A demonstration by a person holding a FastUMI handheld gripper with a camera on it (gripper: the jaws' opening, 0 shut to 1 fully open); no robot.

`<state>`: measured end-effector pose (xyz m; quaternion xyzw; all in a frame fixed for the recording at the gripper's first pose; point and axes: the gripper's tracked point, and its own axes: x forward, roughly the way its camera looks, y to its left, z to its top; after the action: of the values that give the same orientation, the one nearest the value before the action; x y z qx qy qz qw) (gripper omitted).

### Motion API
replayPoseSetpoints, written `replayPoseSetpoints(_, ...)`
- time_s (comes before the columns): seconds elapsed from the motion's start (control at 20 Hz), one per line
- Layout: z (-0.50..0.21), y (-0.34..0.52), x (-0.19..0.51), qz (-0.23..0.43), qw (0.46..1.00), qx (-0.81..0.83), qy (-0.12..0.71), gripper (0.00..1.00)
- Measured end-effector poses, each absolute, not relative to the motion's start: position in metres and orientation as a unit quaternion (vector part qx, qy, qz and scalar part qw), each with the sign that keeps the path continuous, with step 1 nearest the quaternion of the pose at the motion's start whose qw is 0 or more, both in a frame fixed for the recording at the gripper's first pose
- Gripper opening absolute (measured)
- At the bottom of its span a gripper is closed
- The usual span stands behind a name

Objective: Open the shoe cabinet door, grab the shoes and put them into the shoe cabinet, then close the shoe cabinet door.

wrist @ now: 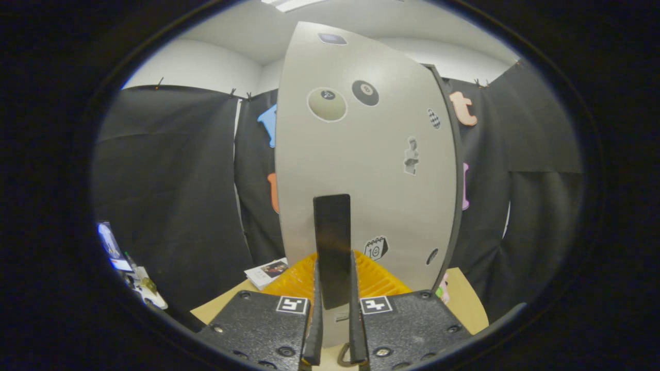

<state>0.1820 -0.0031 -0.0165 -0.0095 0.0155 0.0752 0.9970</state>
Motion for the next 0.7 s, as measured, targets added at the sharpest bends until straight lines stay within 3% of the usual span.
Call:
replayPoseSetpoints(0.45, -0.015, -0.045, 0.149, 0.076, 0.997, -0.013, 0.017, 0.21)
replayPoseSetpoints(0.7, -0.012, -0.074, 0.147, 0.057, 0.996, -0.065, 0.014, 0.15)
